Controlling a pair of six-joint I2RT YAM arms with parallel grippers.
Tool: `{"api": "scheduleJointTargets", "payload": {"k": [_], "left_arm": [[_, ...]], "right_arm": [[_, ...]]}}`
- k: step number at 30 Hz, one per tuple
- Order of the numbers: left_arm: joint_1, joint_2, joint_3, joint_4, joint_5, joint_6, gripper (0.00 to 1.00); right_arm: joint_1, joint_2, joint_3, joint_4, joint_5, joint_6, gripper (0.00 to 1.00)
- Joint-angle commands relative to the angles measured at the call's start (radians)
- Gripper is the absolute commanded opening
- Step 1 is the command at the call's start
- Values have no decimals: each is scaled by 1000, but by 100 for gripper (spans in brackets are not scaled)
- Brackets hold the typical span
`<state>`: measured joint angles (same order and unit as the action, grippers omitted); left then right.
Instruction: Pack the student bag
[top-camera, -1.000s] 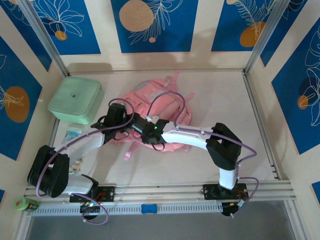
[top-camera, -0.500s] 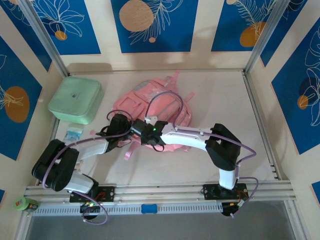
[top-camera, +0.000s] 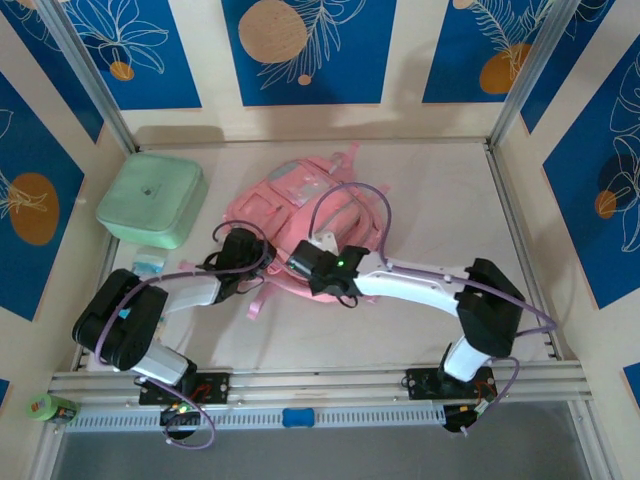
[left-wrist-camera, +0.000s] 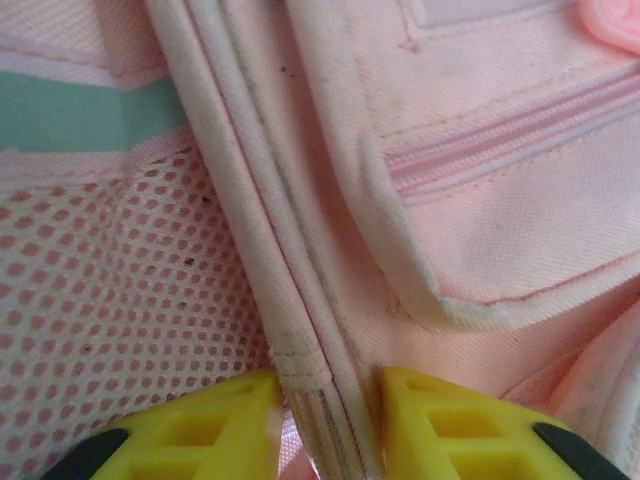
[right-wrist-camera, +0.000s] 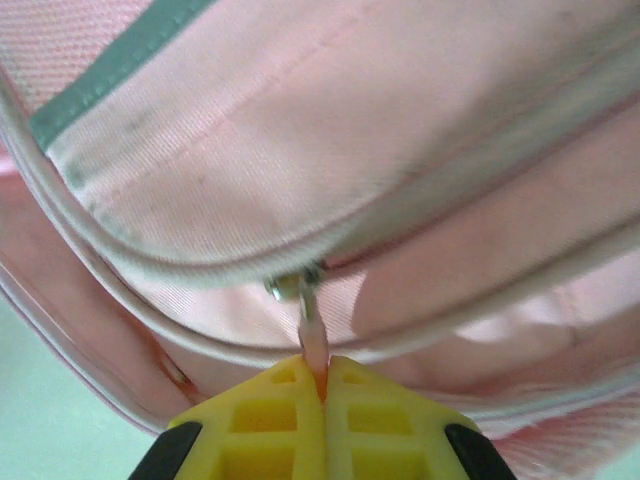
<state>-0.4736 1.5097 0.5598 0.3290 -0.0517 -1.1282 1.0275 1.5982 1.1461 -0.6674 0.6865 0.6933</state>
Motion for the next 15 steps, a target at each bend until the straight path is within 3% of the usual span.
{"api": "scheduleJointTargets", "payload": {"k": [1, 5, 8, 11, 15], "left_arm": [[100, 56, 17, -88, -52, 82, 31], [128, 58, 85, -102, 16, 239, 30], [135, 18, 126, -158, 65, 313, 33], [134, -71, 117, -254, 74, 295, 36], [95, -196, 31, -243, 132, 145, 42]], "right_arm": [[-83, -70, -39, -41, -18, -140, 0], [-63, -92, -42, 74, -156, -270, 0], [-52, -63, -24, 101, -216, -250, 0], [-49, -53, -26, 103, -172, -256, 0], [-74, -95, -71, 141, -196, -269, 0]]}}
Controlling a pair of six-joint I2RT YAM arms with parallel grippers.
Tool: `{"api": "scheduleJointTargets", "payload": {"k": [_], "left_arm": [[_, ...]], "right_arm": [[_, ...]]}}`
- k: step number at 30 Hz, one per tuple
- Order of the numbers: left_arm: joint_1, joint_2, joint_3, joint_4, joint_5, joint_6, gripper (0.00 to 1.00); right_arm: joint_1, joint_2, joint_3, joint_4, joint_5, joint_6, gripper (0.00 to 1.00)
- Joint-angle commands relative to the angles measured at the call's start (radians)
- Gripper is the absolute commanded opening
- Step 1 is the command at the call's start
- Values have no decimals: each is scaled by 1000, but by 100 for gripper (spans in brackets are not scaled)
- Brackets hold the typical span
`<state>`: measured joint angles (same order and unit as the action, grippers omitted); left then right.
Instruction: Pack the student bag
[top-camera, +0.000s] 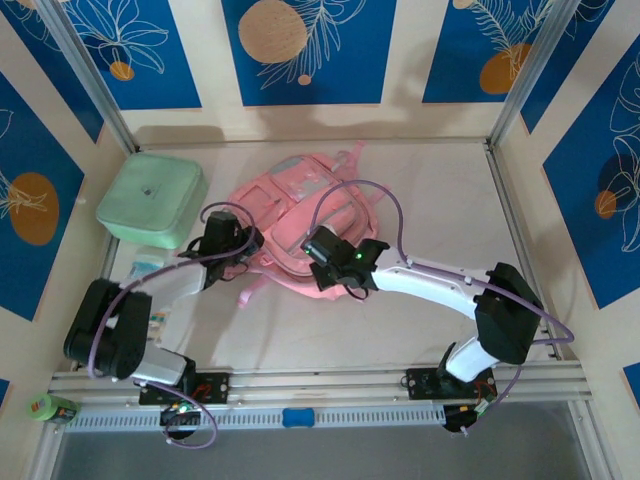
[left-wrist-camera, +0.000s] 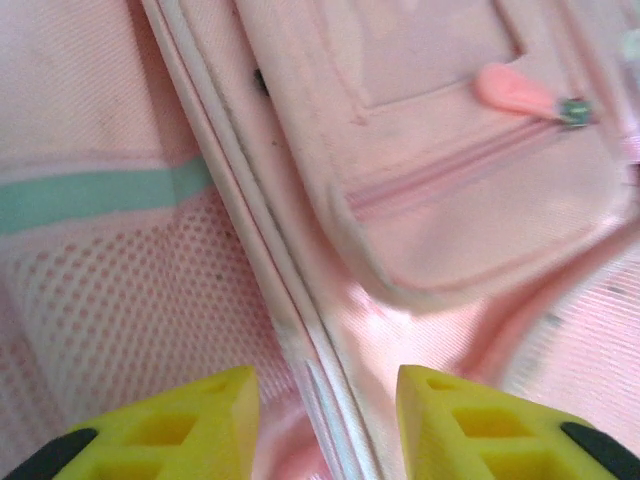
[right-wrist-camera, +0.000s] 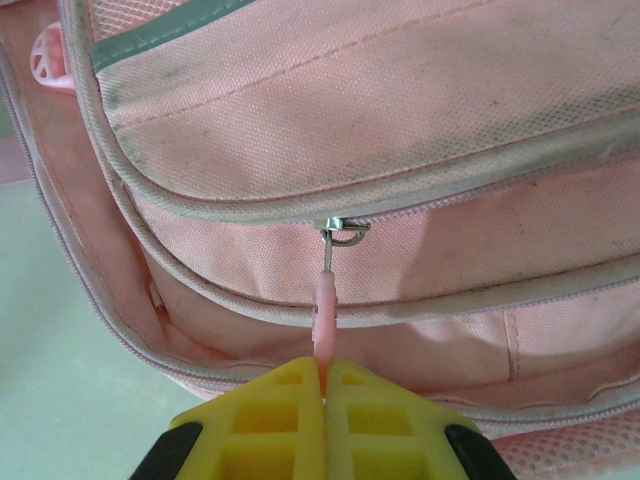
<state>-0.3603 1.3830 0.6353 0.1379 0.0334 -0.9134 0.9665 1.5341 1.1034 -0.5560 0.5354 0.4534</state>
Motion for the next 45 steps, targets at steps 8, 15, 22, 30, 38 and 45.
{"api": "scheduleJointTargets", "payload": {"k": [8, 15, 22, 30, 38, 45], "left_arm": [[-185, -142, -106, 52, -45, -342, 44], [-386, -95, -83, 85, -262, -562, 56], [-433, 32, -8, 127, -360, -635, 53], [-443, 98, 47, 113, -440, -676, 33], [-443, 94, 72, 83, -491, -655, 22], [-441, 104, 102, 58, -482, -630, 19]], "right_arm": [[-48, -4, -22, 37, -86, -15, 0], [-69, -1, -51, 108, -127, -10, 0], [-88, 37, -49, 138, -135, -21, 0], [-102, 68, -39, 152, -139, -38, 0], [-132, 109, -3, 162, -143, -57, 18], [-132, 171, 61, 160, -123, -75, 31]]}}
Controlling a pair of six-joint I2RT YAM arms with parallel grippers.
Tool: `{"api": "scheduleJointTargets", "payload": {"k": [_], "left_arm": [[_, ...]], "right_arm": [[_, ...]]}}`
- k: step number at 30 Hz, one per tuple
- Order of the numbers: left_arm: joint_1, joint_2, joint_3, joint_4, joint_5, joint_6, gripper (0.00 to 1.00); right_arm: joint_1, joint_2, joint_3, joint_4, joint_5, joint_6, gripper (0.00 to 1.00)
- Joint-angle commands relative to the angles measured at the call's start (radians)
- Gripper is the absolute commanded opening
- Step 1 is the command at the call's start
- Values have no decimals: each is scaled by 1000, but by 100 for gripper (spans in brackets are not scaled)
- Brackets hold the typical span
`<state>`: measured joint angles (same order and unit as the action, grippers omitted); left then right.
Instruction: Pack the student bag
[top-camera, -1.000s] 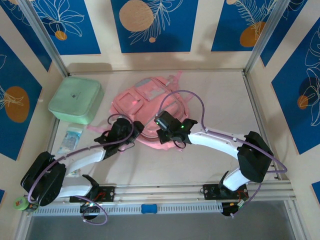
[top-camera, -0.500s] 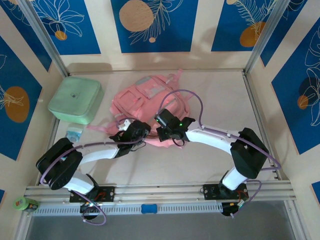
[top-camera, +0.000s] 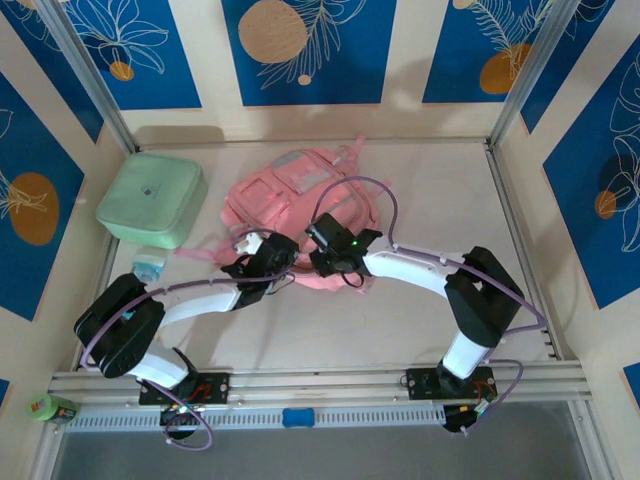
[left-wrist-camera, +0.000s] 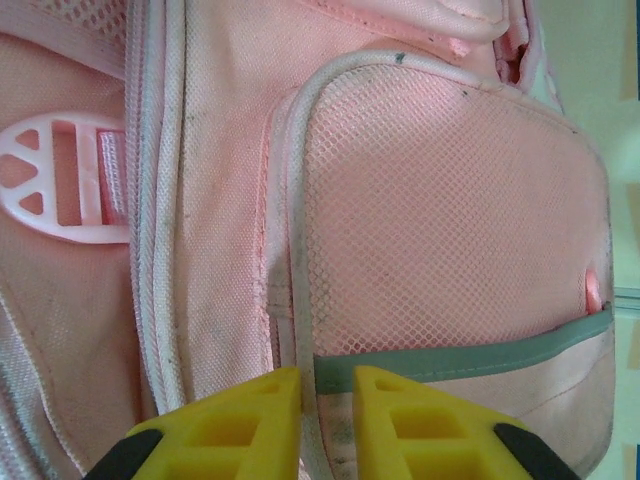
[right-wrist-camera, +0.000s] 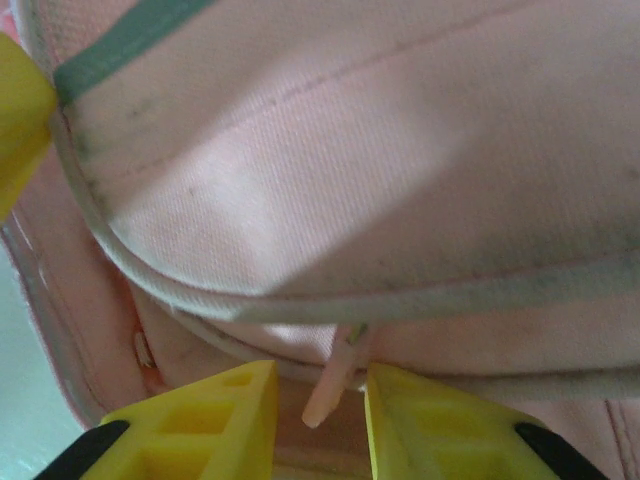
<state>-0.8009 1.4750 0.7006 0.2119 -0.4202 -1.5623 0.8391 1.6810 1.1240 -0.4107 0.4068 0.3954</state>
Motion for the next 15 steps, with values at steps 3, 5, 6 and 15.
{"api": "scheduleJointTargets", "payload": {"k": [3, 5, 6, 15], "left_arm": [[0, 17, 33, -21, -20, 16, 22], [0, 13, 17, -9, -13, 5, 25], [-1, 7, 6, -4, -13, 0, 26], [-1, 33, -26, 50, 15, -59, 44]], "right_arm": [[-5, 46, 55, 14, 22, -25, 31], [-5, 61, 66, 2, 51, -28, 30], [-6, 67, 73, -11, 63, -23, 30], [8, 31, 57, -12, 62, -13, 6]]}}
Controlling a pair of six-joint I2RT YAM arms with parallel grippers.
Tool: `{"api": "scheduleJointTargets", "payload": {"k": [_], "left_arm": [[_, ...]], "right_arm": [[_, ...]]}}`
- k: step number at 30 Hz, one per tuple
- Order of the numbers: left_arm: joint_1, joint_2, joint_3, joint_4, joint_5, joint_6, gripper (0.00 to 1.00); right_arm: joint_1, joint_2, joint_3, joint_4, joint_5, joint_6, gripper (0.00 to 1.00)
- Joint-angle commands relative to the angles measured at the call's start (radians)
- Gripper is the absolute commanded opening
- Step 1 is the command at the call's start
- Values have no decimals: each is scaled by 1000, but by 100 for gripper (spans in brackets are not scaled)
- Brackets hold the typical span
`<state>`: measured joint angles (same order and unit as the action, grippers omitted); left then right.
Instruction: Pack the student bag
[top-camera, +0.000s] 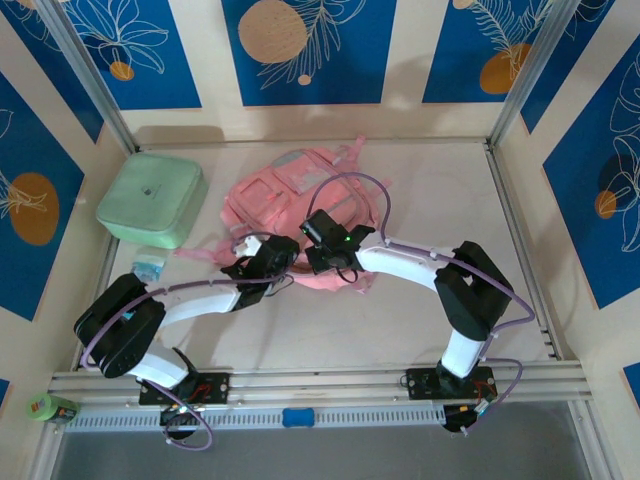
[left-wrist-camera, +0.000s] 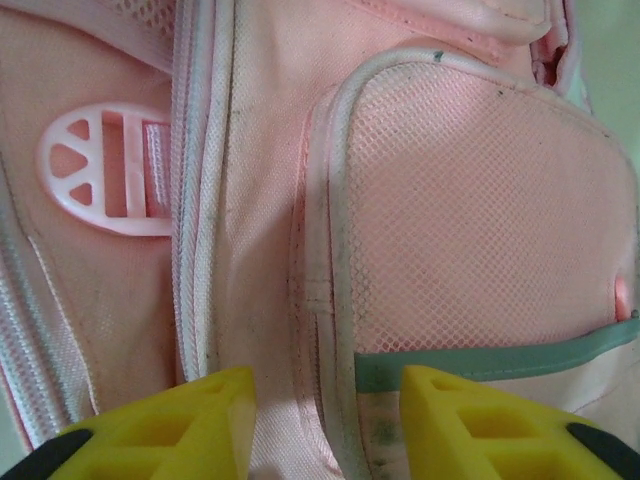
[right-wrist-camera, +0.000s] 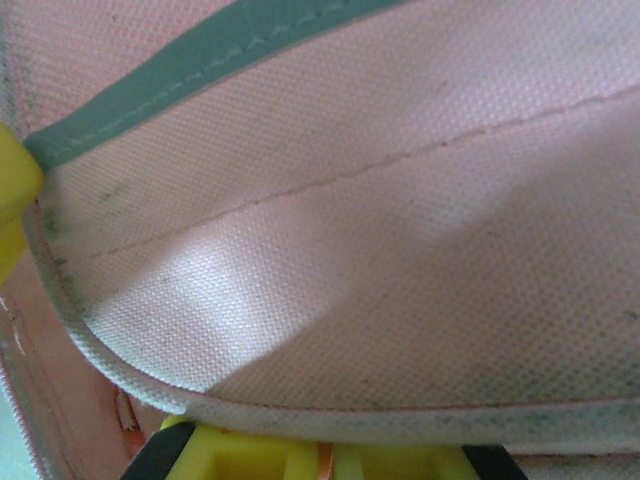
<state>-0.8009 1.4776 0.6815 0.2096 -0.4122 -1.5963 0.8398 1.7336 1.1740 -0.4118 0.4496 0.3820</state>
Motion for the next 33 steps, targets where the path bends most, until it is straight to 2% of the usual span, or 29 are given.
{"api": "scheduleJointTargets", "payload": {"k": [1, 5, 8, 14, 19, 23, 25, 28, 31, 33], "left_arm": [[0, 41, -1, 70, 1, -21, 46], [0, 74, 73, 49, -21, 23, 48], [-5, 98, 102, 78, -11, 39, 44], [2, 96, 78, 91, -52, 48, 24], [23, 25, 29, 55, -57, 109, 0], [38, -51, 0, -14, -18, 223, 0], [44, -91, -4, -109, 6, 247, 0], [79, -154, -52, -118, 54, 328, 0], [165, -218, -72, -198, 136, 400, 0], [261, -245, -80, -208, 243, 489, 0]], "right_arm": [[15, -31, 2, -4, 13, -6, 3], [25, -45, -13, 7, -1, -5, 0], [19, -38, -6, -3, 0, 12, 0], [13, -61, -2, -49, 34, 31, 0], [-13, -96, -12, -120, 92, 45, 0], [-52, -145, -45, -136, 71, 40, 0], [-88, -170, -74, -131, 60, 22, 0], [-153, -167, -74, -148, 63, -4, 0], [-189, -159, -64, -174, 96, -13, 0], [-178, -178, -67, -199, 100, -10, 0]]}}
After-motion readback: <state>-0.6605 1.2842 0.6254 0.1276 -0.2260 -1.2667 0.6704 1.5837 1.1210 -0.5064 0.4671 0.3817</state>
